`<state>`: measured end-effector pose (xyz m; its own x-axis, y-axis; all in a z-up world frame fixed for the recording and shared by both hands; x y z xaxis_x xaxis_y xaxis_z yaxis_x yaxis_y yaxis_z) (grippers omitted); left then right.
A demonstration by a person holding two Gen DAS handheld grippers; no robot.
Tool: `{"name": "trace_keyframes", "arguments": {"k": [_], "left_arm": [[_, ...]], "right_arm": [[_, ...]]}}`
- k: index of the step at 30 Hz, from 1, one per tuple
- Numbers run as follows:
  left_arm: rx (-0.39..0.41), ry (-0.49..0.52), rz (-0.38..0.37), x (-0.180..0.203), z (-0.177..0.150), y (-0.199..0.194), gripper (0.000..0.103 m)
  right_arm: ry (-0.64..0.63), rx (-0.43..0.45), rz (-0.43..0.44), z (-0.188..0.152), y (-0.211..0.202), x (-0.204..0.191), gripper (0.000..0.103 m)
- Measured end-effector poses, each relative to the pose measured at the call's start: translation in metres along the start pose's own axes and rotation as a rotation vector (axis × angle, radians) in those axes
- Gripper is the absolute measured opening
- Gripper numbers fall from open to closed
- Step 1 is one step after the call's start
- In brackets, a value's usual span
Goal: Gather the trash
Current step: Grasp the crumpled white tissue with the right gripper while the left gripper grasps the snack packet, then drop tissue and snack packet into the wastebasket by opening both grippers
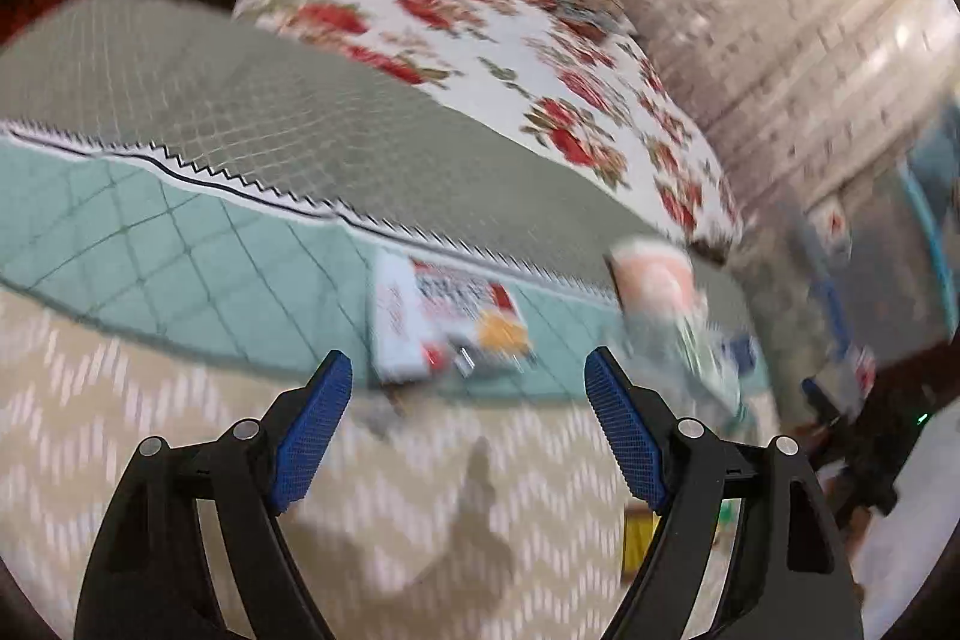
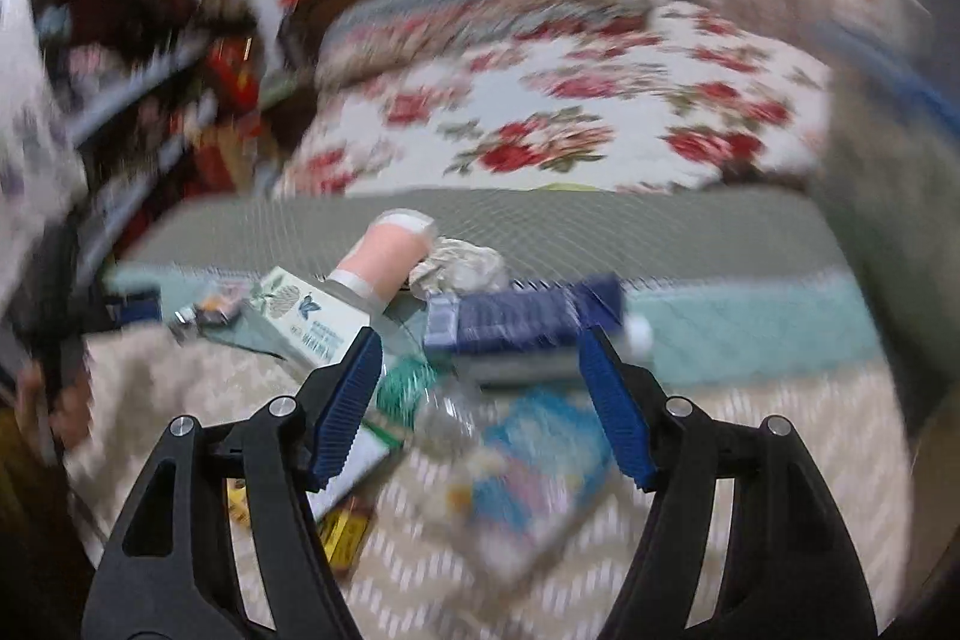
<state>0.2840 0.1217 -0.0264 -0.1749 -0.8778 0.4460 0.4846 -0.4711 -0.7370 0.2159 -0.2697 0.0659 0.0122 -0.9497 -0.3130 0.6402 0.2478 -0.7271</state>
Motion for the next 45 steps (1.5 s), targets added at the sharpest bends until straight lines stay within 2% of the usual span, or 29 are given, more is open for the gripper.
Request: {"name": "trace_keyframes", "arguments": {"k": [2, 4, 5, 9, 11, 13, 14, 15, 16, 17, 18, 20, 22, 24, 27, 29, 32, 35, 37, 41, 45], "left_arm": [[-0.027, -0.052, -0.041, -0.013, 0.008, 0.014, 0.076], [-0.05, -0.064, -0.071, -0.018, 0.011, 0.025, 0.076], [-0.039, -0.043, -0.066, -0.012, 0.014, 0.028, 0.079], [-0.069, 0.04, -0.062, 0.008, 0.011, 0.038, 0.081], [-0.065, 0.062, -0.052, 0.014, 0.008, 0.042, 0.08], [-0.073, 0.097, -0.012, 0.02, 0.005, 0.045, 0.074], [-0.08, 0.113, 0.008, 0.024, 0.004, 0.045, 0.062], [-0.087, 0.118, 0.014, 0.025, 0.002, 0.047, 0.046], [-0.104, 0.114, 0.003, 0.026, -0.001, 0.05, 0.033], [-0.124, 0.102, -0.015, 0.025, -0.007, 0.053, 0.017], [-0.128, 0.087, -0.023, 0.025, -0.01, 0.055, 0.01], [-0.117, 0.087, -0.021, 0.025, -0.015, 0.052, 0.006], [-0.102, 0.067, -0.04, 0.026, -0.017, 0.046, 0.004], [-0.079, 0.036, -0.082, 0.027, -0.021, 0.033, 0.003], [-0.029, 0.027, -0.125, 0.036, -0.027, 0.007, 0.003], [0.007, 0.039, -0.15, 0.046, -0.036, -0.017, 0.003], [0.026, 0.081, -0.18, 0.064, -0.053, -0.044, 0.003], [0.006, 0.135, -0.227, 0.089, -0.075, -0.06, 0.003], [-0.02, 0.179, -0.261, 0.109, -0.091, -0.063, 0.003], [-0.114, 0.281, -0.322, 0.162, -0.124, -0.048, 0.003], [-0.212, 0.379, -0.345, 0.217, -0.15, -0.014, 0.003]], "right_arm": [[-0.077, -0.09, -0.018, 0.023, 0.028, -0.015, 0.068], [-0.123, -0.183, -0.018, 0.044, 0.057, -0.022, 0.068], [-0.142, -0.216, -0.028, 0.051, 0.069, -0.024, 0.069], [-0.168, -0.4, -0.05, 0.072, 0.13, -0.017, 0.069], [-0.18, -0.439, -0.051, 0.075, 0.146, -0.016, 0.069], [-0.187, -0.494, -0.033, 0.071, 0.163, -0.015, 0.071], [-0.192, -0.501, -0.038, 0.068, 0.169, -0.014, 0.071], [-0.179, -0.504, -0.03, 0.066, 0.172, -0.012, 0.07], [-0.161, -0.506, -0.014, 0.065, 0.174, -0.012, 0.066], [-0.139, -0.498, 0.012, 0.063, 0.173, -0.01, 0.052], [-0.132, -0.486, 0.027, 0.061, 0.169, -0.011, 0.051], [-0.153, -0.443, 0.013, 0.058, 0.156, -0.016, 0.044], [-0.147, -0.39, -0.006, 0.06, 0.143, -0.02, 0.044], [-0.11, -0.292, -0.015, 0.067, 0.111, -0.017, 0.043], [-0.042, -0.162, 0.033, 0.073, 0.06, -0.01, 0.043], [-0.015, -0.087, 0.076, 0.063, 0.016, -0.007, 0.043], [0.0, -0.043, 0.126, 0.034, -0.023, -0.005, 0.043], [0.027, -0.036, 0.132, -0.027, -0.056, 0.01, 0.044], [0.048, -0.043, 0.104, -0.064, -0.066, 0.021, 0.044], [0.128, -0.041, 0.003, -0.135, -0.085, 0.055, 0.044], [0.241, -0.03, -0.018, -0.183, -0.099, 0.091, 0.044]]}}
Point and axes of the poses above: each gripper's, at about its wrist camera, not at the fingertips, and y roughly the way its jaws point, x to its right, z to its top, the point moved 1 cm from there along y, roughly the way its jaws point, and after that the axes turned 11 degrees about y, right-handed, at the moved point
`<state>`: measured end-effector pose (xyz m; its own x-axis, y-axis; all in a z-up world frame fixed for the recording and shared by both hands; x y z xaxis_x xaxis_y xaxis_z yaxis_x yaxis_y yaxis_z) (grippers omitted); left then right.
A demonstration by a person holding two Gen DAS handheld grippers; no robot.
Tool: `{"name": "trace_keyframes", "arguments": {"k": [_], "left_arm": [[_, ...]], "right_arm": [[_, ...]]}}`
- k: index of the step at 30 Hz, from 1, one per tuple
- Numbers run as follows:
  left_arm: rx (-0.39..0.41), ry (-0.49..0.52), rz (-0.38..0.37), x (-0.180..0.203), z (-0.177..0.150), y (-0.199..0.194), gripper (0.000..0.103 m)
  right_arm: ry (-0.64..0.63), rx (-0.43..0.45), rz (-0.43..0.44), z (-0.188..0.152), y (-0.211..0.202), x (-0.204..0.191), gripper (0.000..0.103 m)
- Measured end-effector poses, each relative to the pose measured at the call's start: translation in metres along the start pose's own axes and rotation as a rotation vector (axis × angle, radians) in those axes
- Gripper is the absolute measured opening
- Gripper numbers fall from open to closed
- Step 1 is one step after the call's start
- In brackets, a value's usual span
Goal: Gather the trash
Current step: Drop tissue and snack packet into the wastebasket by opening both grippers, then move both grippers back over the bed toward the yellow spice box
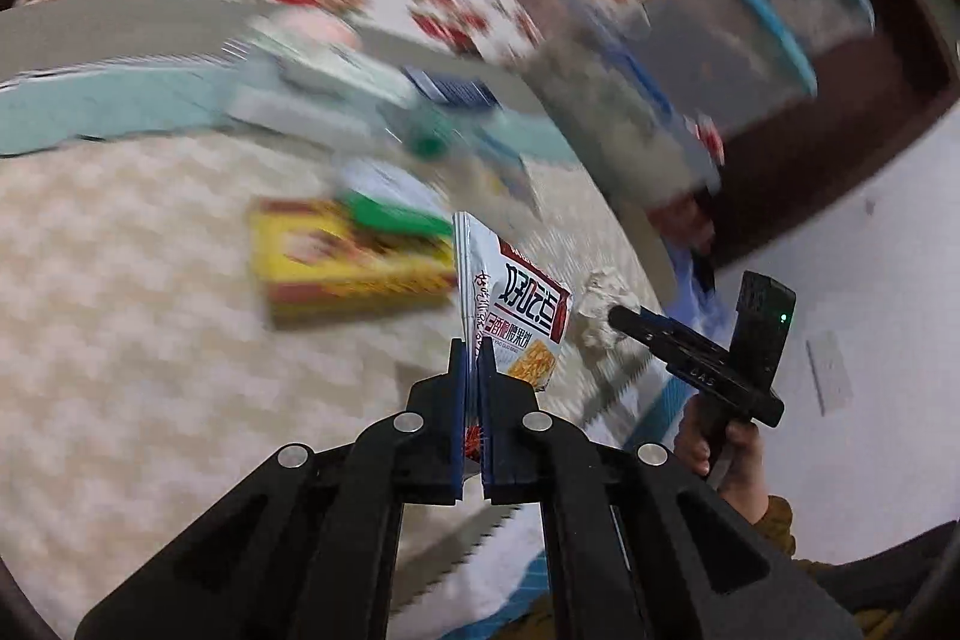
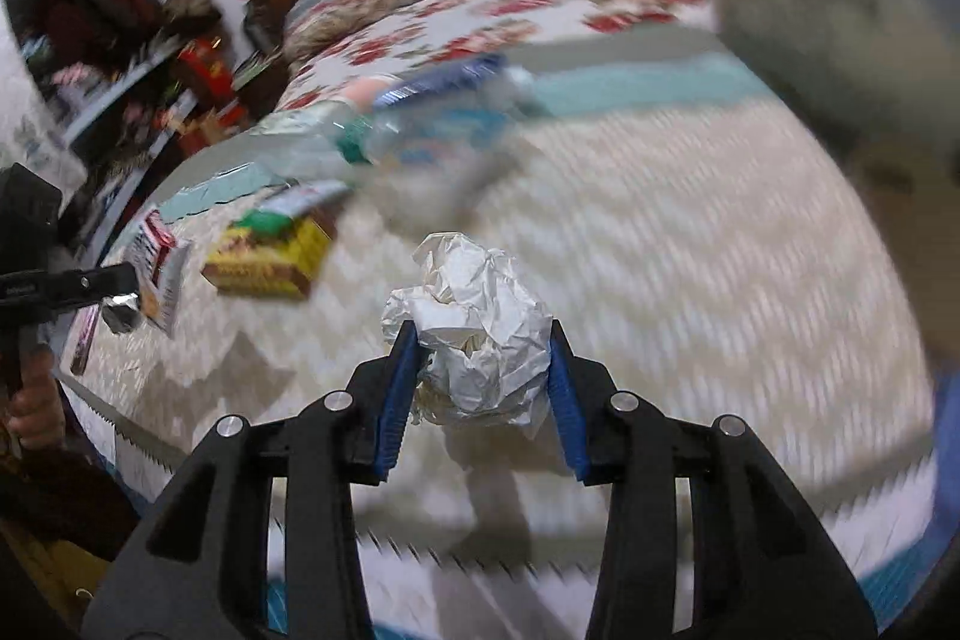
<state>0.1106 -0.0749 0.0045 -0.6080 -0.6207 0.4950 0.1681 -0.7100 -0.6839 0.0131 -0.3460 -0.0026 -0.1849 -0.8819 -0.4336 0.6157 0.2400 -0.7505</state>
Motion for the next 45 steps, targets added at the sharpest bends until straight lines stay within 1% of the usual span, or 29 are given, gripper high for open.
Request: {"name": "trace_keyframes", "arguments": {"k": [2, 4, 6, 8, 11, 14, 15, 18, 19, 21, 22, 23, 24, 25, 28, 31, 33, 37, 40, 43, 45], "left_arm": [[-0.057, 0.022, 0.002, 0.013, 0.004, 0.03, 0.003], [-0.107, 0.031, -0.025, 0.026, 0.01, 0.055, 0.003], [-0.145, 0.056, -0.032, 0.043, 0.024, 0.081, 0.003], [-0.162, 0.095, -0.045, 0.061, 0.04, 0.102, 0.003], [-0.192, 0.177, -0.071, 0.102, 0.074, 0.145, 0.003], [-0.219, 0.24, -0.091, 0.14, 0.106, 0.192, 0.003], [-0.227, 0.262, -0.095, 0.153, 0.118, 0.209, 0.003], [-0.236, 0.313, -0.092, 0.193, 0.151, 0.263, 0.003], [-0.235, 0.318, -0.094, 0.201, 0.156, 0.274, 0.004], [-0.23, 0.323, -0.097, 0.222, 0.171, 0.305, 0.005], [-0.227, 0.32, -0.092, 0.229, 0.175, 0.316, 0.01], [-0.226, 0.311, -0.084, 0.235, 0.178, 0.329, 0.028], [-0.225, 0.303, -0.068, 0.238, 0.179, 0.337, 0.047], [-0.22, 0.302, -0.059, 0.24, 0.179, 0.342, 0.047], [-0.212, 0.326, -0.074, 0.246, 0.175, 0.341, 0.047], [-0.197, 0.347, -0.096, 0.243, 0.164, 0.322, 0.047], [-0.177, 0.356, -0.122, 0.235, 0.153, 0.3, 0.047], [-0.14, 0.37, -0.115, 0.213, 0.123, 0.254, 0.047], [-0.11, 0.395, -0.056, 0.193, 0.093, 0.222, 0.048], [-0.084, 0.43, 0.065, 0.174, 0.069, 0.196, 0.049], [-0.065, 0.429, 0.142, 0.162, 0.055, 0.179, 0.049]], "right_arm": [[0.041, 0.006, -0.022, -0.012, -0.004, 0.021, 0.044], [0.102, 0.033, 0.015, -0.013, -0.013, 0.041, 0.044], [0.152, 0.093, 0.023, -0.013, -0.029, 0.06, 0.044], [0.205, 0.152, 0.016, -0.011, -0.044, 0.085, 0.044], [0.273, 0.213, -0.042, -0.005, -0.06, 0.122, 0.044], [0.343, 0.267, -0.073, 0.009, -0.072, 0.161, 0.045], [0.38, 0.288, -0.099, 0.018, -0.076, 0.181, 0.045], [0.446, 0.324, -0.157, 0.037, -0.079, 0.223, 0.046], [0.457, 0.329, -0.177, 0.042, -0.079, 0.231, 0.047], [0.478, 0.327, -0.217, 0.053, -0.076, 0.249, 0.055], [0.488, 0.325, -0.224, 0.057, -0.075, 0.255, 0.06], [0.504, 0.327, -0.223, 0.061, -0.074, 0.262, 0.074], [0.522, 0.342, -0.22, 0.061, -0.076, 0.266, 0.08], [0.536, 0.361, -0.222, 0.062, -0.079, 0.269, 0.08], [0.536, 0.41, -0.221, 0.063, -0.089, 0.268, 0.08], [0.525, 0.445, -0.214, 0.062, -0.097, 0.262, 0.08], [0.536, 0.449, -0.187, 0.057, -0.098, 0.257, 0.079], [0.545, 0.442, -0.134, 0.045, -0.096, 0.239, 0.077], [0.545, 0.433, -0.082, 0.032, -0.094, 0.218, 0.077], [0.548, 0.417, -0.037, 0.017, -0.088, 0.197, 0.077], [0.55, 0.407, -0.027, 0.005, -0.085, 0.181, 0.076]]}}
Point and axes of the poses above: each gripper's, at about its wrist camera, not at the fingertips, and y roughly the way its jaws point, x to its right, z to its top, the point moved 1 cm from there along y, roughly the way its jaws point, and after that the axes turned 11 degrees about y, right-handed, at the moved point
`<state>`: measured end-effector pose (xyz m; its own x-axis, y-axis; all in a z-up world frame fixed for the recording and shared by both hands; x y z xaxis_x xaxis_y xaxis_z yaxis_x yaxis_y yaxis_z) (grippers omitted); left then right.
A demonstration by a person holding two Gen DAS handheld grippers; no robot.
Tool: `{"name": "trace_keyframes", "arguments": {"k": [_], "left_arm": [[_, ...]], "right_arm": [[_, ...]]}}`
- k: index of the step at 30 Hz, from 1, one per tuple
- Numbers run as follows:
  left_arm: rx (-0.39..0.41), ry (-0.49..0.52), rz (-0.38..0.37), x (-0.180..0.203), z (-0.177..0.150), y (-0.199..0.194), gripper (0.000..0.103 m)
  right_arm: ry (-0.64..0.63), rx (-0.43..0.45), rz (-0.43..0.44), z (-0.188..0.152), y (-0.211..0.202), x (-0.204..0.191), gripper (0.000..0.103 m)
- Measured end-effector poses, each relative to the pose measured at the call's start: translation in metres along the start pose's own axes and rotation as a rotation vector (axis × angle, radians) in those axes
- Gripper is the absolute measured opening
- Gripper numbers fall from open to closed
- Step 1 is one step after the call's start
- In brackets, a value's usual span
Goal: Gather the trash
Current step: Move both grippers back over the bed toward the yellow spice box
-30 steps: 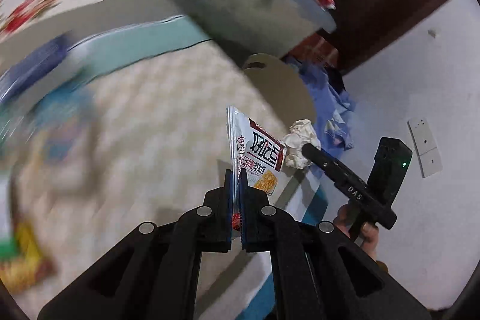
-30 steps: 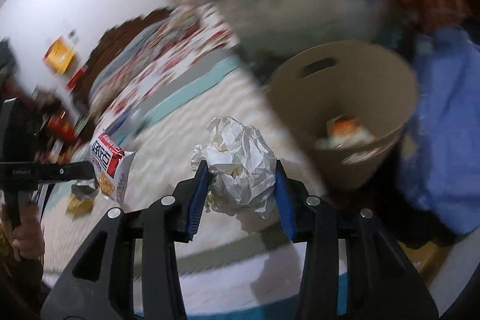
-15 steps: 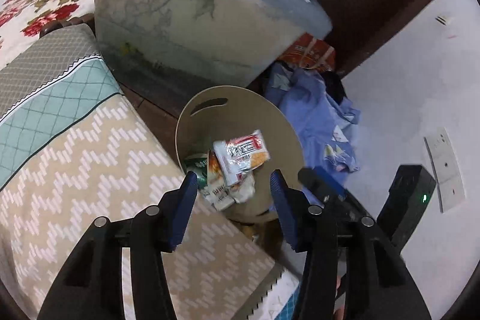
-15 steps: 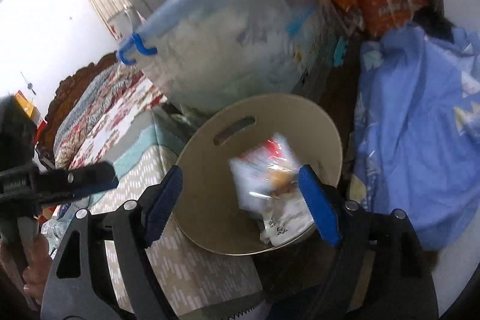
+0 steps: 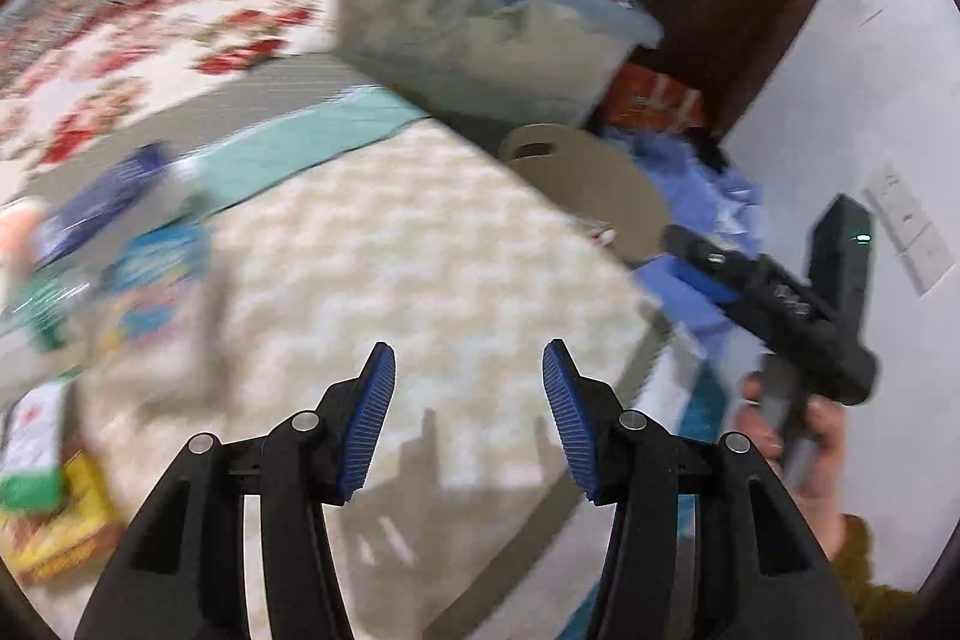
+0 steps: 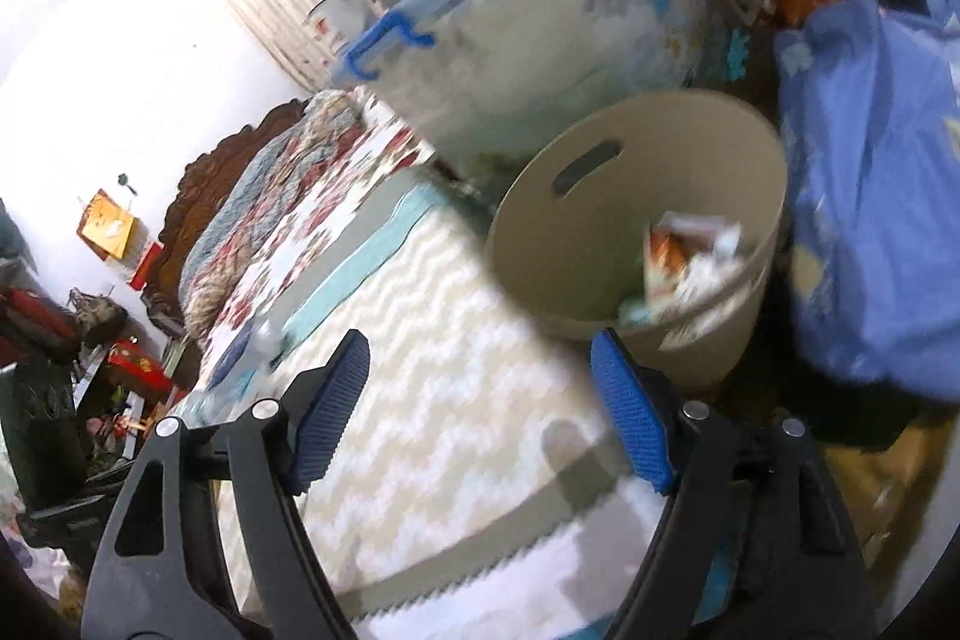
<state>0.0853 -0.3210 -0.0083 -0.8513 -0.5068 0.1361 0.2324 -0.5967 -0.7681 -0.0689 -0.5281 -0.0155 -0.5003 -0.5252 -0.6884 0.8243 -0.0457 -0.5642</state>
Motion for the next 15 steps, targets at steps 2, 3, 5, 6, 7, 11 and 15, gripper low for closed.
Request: {"name": "trace_keyframes", "arguments": {"k": [2, 3, 5, 6, 7, 11, 15], "left_arm": [[0.005, -0.013, 0.056, -0.007, -0.014, -0.013, 0.049], [0.012, -0.016, 0.088, -0.01, -0.02, -0.02, 0.049], [0.02, -0.017, 0.143, -0.014, -0.032, -0.034, 0.049], [0.021, -0.019, 0.163, -0.016, -0.037, -0.041, 0.049], [0.023, -0.019, 0.174, -0.018, -0.042, -0.046, 0.049], [0.057, -0.018, 0.229, -0.021, -0.059, -0.074, 0.049], [0.102, -0.017, 0.275, -0.022, -0.075, -0.1, 0.054]], "right_arm": [[0.011, 0.008, -0.012, -0.024, -0.008, -0.008, 0.075], [0.023, 0.022, -0.027, -0.035, -0.013, -0.012, 0.075], [0.036, 0.039, -0.056, -0.053, -0.02, -0.018, 0.075], [0.039, 0.042, -0.071, -0.064, -0.024, -0.023, 0.075], [0.034, 0.038, -0.082, -0.076, -0.028, -0.029, 0.076], [0.008, 0.036, -0.118, -0.113, -0.044, -0.05, 0.076], [-0.005, 0.061, -0.149, -0.136, -0.061, -0.071, 0.085]]}}
Point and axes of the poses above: each gripper's, at about its wrist camera, not at the fingertips, and y roughly the way its jaws point, x to its right, z to its top, the point moved 1 cm from there along y, roughly the way its jaws point, and after that the axes turned 11 degrees about y, right-handed, at the moved point
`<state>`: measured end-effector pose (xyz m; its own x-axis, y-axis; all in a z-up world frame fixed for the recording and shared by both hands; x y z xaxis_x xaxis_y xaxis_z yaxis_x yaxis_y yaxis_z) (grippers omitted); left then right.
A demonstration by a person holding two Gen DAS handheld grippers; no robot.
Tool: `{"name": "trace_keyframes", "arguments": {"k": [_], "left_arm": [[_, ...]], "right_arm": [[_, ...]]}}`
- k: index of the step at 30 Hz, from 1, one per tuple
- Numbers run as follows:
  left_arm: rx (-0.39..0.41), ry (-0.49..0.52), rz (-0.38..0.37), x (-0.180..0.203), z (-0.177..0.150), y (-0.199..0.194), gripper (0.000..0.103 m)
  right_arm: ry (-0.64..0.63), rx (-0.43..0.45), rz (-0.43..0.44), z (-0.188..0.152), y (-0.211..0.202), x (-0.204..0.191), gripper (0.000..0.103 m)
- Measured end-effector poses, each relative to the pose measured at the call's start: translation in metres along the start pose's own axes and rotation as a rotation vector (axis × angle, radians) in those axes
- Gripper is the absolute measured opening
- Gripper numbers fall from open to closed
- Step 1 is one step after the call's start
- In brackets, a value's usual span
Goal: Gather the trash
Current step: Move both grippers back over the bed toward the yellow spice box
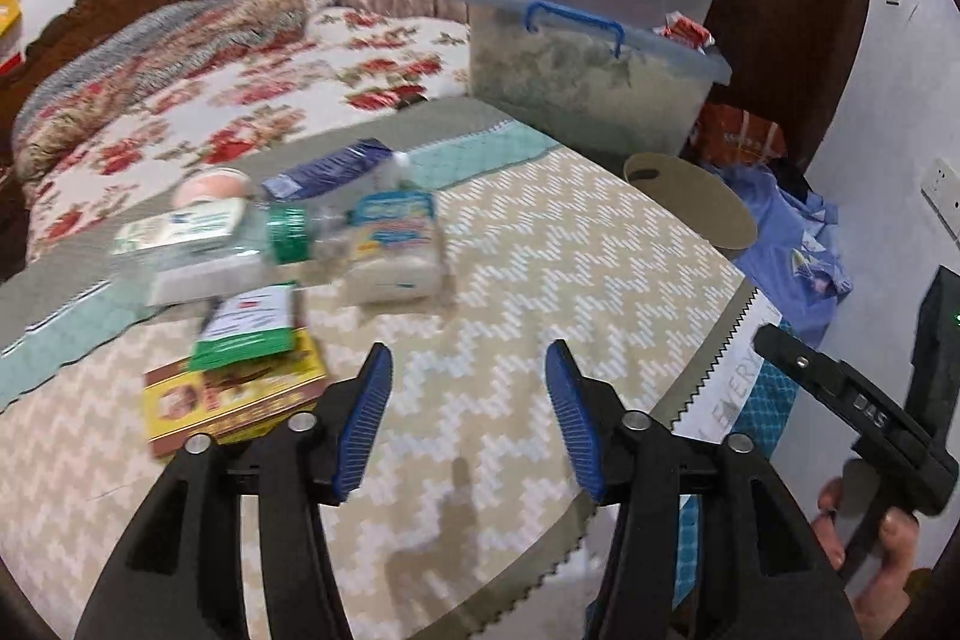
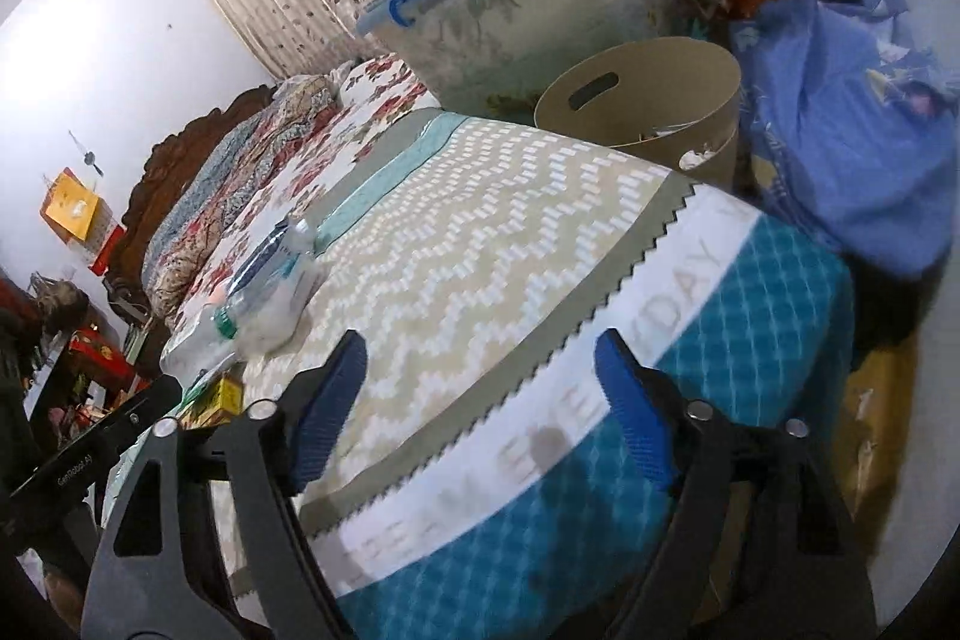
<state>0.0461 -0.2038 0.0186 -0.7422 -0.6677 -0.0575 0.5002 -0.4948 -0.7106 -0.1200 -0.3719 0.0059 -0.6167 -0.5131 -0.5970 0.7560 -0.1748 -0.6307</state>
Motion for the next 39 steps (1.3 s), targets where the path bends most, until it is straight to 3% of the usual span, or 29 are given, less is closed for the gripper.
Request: {"name": "trace_keyframes", "arguments": {"k": [15, 23, 28, 31, 39], "left_arm": [[0.063, -0.045, 0.097, -0.041, -0.035, -0.045, 0.059], [0.056, -0.062, 0.157, -0.055, -0.047, -0.05, 0.068], [0.027, -0.09, 0.203, -0.067, -0.058, -0.051, 0.081], [0.012, -0.101, 0.235, -0.072, -0.068, -0.053, 0.096], [-0.031, -0.131, 0.311, -0.087, -0.08, -0.06, 0.094]], "right_arm": [[-0.104, 0.089, -0.043, -0.049, -0.032, -0.061, 0.093], [-0.147, 0.034, -0.027, -0.065, -0.024, -0.076, 0.094], [-0.166, -0.032, -0.007, -0.078, -0.012, -0.084, 0.095], [-0.187, -0.074, 0.007, -0.088, -0.004, -0.092, 0.099], [-0.212, -0.137, 0.001, -0.104, 0.01, -0.102, 0.099]]}}
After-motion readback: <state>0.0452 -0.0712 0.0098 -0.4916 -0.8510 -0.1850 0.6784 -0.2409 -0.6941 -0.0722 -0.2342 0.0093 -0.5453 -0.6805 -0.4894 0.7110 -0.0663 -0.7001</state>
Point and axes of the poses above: each gripper's, at about its wrist camera, not at the fingertips, and y roughly the way its jaws point, x to its right, z to its top, the point moved 1 cm from there along y, roughly the way its jaws point, and after that the axes turned 11 degrees about y, right-handed, at the moved point
